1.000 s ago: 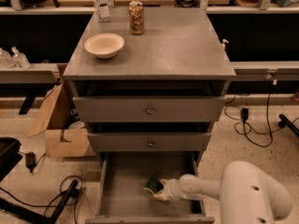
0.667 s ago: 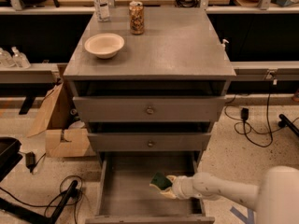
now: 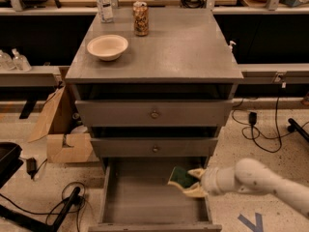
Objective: Pick sponge from bottom drawer and place on counter
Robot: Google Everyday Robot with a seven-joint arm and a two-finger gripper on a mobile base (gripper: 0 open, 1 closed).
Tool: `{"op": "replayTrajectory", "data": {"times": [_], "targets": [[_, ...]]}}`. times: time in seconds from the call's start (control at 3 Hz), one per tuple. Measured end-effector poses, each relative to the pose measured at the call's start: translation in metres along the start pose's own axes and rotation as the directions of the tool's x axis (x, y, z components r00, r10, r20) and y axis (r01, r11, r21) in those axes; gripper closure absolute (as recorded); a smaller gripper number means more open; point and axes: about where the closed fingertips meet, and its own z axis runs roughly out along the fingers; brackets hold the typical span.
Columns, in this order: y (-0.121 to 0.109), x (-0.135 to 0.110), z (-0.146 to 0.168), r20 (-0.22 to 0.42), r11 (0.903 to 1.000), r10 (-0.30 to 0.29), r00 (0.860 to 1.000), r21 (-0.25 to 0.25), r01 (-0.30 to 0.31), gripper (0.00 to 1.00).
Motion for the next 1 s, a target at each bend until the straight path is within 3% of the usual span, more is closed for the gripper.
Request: {"op": "replayTrajectory", "data": {"times": [0.33, 0.67, 1.0], "targets": [[-0.054, -0.069, -0.098, 0.002, 0.9973, -0.048, 0.999, 0.056, 0.048, 1.0], [-0.095, -0.13, -0.174, 0.004, 0.9922, -0.076, 0.997, 0.1, 0.075, 1.0], [-0.118, -0.177, -0.235, -0.002, 0.9834, -0.094, 0.996, 0.156, 0.093, 1.0]]}}
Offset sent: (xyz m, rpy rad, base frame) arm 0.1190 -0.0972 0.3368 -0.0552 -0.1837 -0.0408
